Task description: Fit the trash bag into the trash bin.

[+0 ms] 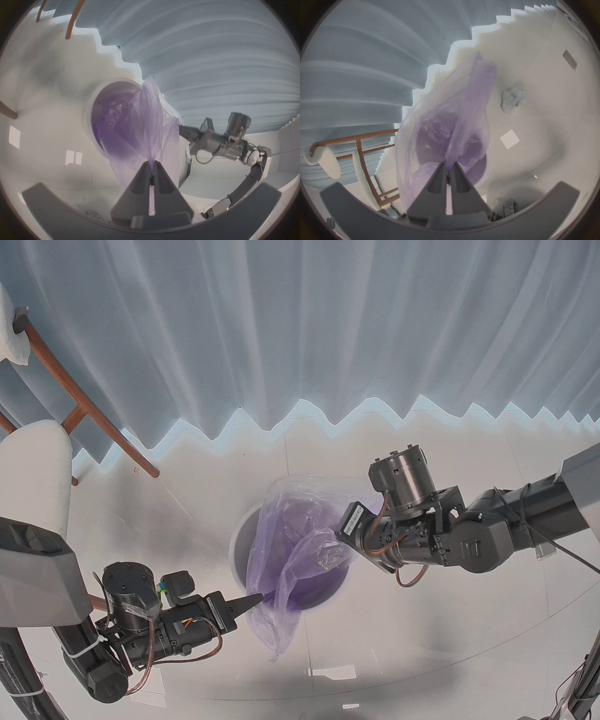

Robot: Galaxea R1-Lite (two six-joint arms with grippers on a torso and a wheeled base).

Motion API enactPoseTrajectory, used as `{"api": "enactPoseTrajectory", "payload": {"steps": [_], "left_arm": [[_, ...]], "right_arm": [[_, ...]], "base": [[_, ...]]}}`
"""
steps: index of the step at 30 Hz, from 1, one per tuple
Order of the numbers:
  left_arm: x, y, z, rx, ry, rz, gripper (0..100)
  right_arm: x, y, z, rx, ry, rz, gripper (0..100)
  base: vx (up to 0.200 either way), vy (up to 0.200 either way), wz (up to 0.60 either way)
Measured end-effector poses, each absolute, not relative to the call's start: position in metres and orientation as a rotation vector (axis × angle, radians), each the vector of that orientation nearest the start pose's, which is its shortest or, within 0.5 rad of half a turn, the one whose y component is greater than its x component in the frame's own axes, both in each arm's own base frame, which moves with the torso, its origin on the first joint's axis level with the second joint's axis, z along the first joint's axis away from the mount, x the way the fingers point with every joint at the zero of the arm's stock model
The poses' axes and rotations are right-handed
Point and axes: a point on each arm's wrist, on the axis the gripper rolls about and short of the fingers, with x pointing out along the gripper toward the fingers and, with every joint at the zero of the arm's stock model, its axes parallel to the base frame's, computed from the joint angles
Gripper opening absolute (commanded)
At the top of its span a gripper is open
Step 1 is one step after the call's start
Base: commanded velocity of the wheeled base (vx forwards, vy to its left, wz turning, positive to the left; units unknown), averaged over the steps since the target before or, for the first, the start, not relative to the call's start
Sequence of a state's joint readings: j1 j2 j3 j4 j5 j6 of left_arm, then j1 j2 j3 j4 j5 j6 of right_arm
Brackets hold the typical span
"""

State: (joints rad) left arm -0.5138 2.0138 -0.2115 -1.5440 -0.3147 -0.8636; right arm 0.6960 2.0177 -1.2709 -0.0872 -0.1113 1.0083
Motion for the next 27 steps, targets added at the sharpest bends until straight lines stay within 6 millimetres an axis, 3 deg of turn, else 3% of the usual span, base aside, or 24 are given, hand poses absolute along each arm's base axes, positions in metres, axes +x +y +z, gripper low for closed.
{"api": "enactPoseTrajectory", "payload": {"steps": [8, 16, 27], "left_arm": [[0.231, -0.115, 0.064, -0.772, 0.547, -0.601, 0], [0.237, -0.097, 0.058, -0.657, 0.563, -0.518, 0], [0.244, -0.092, 0.04, -0.556, 0.58, -0.406, 0]], "right_arm": [[0.268, 0.225, 0.133, 0.695, 0.93, 0.209, 0], [0.243, 0.211, 0.115, 0.684, 1.021, 0.245, 0], [0.238, 0.214, 0.076, 0.661, 1.054, 0.26, 0]], "base": [[0.0, 0.0, 0.0], [0.0, 0.0, 0.0], [0.0, 0.0, 0.0]]}}
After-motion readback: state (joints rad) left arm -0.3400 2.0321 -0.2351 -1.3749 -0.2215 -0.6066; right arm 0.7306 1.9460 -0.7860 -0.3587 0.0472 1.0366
